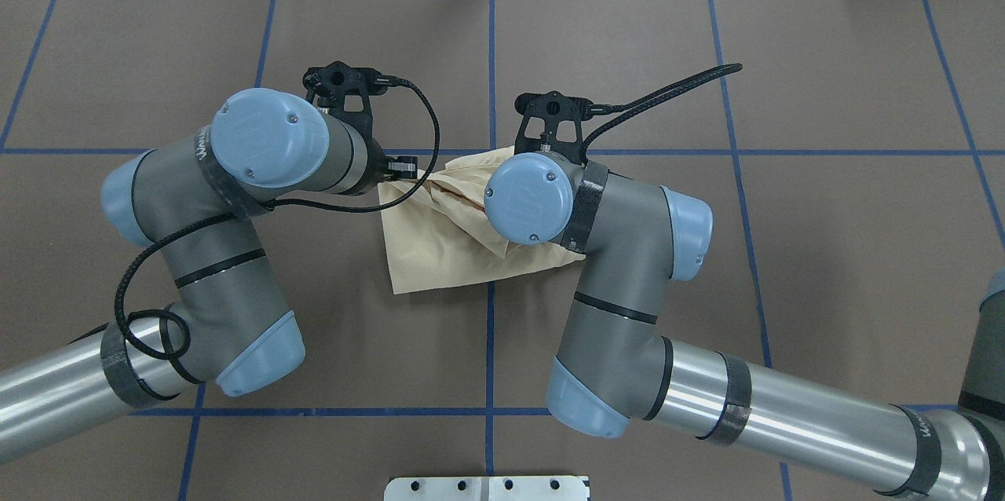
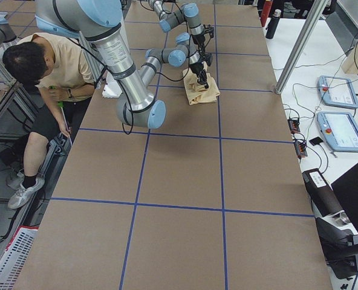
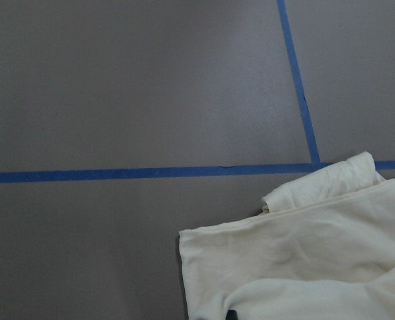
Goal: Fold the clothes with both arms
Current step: 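Lift the near shirt edge and fold it away from the robot with both grippers, then raise the left gripper away while the right gripper stays over the fold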
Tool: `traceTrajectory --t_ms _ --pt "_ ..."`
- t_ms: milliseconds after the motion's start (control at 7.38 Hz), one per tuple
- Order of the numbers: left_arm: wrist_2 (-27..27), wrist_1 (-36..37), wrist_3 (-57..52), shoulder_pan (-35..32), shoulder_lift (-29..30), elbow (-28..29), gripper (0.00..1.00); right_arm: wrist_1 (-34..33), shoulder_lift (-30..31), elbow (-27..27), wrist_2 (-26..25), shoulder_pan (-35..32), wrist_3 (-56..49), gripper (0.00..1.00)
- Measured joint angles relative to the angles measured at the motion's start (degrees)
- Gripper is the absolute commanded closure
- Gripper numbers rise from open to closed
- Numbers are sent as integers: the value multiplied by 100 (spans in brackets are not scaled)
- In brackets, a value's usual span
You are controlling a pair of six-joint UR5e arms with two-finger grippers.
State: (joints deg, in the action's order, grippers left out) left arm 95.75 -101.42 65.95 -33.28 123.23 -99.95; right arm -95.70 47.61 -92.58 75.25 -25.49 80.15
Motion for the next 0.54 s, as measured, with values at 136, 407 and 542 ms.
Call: traceTrajectory --t_ms 136,407,542 --pt "-4 -235 -41 -30 34 244 0 285 9 259 -5 -41 -20 0" --pt "-2 -539 -363 -130 16 459 0 1144 14 842 293 -295 -183 0" --pt "23 -590 -788 -267 -16 451 0 1286 -4 825 781 -488 -309 0"
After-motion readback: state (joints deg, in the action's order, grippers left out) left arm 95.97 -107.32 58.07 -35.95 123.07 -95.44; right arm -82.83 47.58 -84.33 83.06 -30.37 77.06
